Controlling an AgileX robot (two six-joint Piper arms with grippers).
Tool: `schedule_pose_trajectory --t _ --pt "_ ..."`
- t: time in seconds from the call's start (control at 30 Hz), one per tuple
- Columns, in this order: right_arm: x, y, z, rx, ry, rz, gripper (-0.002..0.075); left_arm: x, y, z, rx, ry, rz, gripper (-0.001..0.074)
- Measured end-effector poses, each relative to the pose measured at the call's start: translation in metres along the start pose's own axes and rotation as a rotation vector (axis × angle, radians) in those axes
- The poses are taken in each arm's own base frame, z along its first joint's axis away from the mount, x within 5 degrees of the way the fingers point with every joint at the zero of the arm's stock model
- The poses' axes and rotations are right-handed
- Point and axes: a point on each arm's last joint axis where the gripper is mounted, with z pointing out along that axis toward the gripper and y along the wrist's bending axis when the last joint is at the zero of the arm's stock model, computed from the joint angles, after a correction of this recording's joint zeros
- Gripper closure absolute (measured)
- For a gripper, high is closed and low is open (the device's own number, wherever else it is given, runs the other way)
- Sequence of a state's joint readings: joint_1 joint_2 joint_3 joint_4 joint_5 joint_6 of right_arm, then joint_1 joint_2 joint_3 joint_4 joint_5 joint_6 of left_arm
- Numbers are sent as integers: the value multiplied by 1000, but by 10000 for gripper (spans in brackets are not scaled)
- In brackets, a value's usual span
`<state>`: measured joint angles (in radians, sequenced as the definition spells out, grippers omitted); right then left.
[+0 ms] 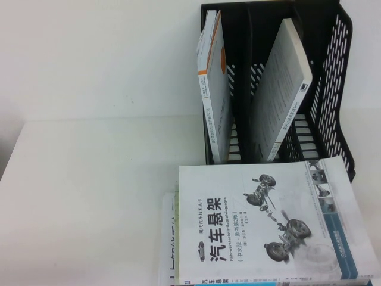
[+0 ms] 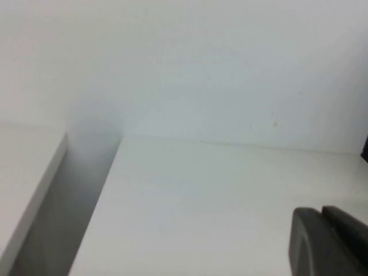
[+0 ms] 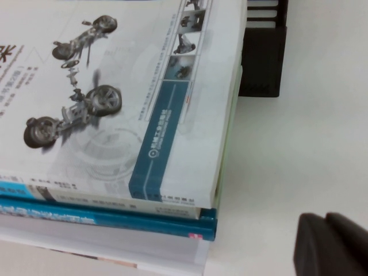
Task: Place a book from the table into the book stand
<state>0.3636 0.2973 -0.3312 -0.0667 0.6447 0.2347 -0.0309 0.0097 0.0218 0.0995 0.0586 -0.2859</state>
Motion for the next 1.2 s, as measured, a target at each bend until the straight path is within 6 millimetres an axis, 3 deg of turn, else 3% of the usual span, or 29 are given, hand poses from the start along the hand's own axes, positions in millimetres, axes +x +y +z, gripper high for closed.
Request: schedule_pose_trajectory --t 0.3,1.2 --pt "0 0 0 -1 -2 0 720 21 1 -4 -19 225 -39 737" --pt "0 0 0 -1 -2 0 720 21 1 -4 -10 230 29 737"
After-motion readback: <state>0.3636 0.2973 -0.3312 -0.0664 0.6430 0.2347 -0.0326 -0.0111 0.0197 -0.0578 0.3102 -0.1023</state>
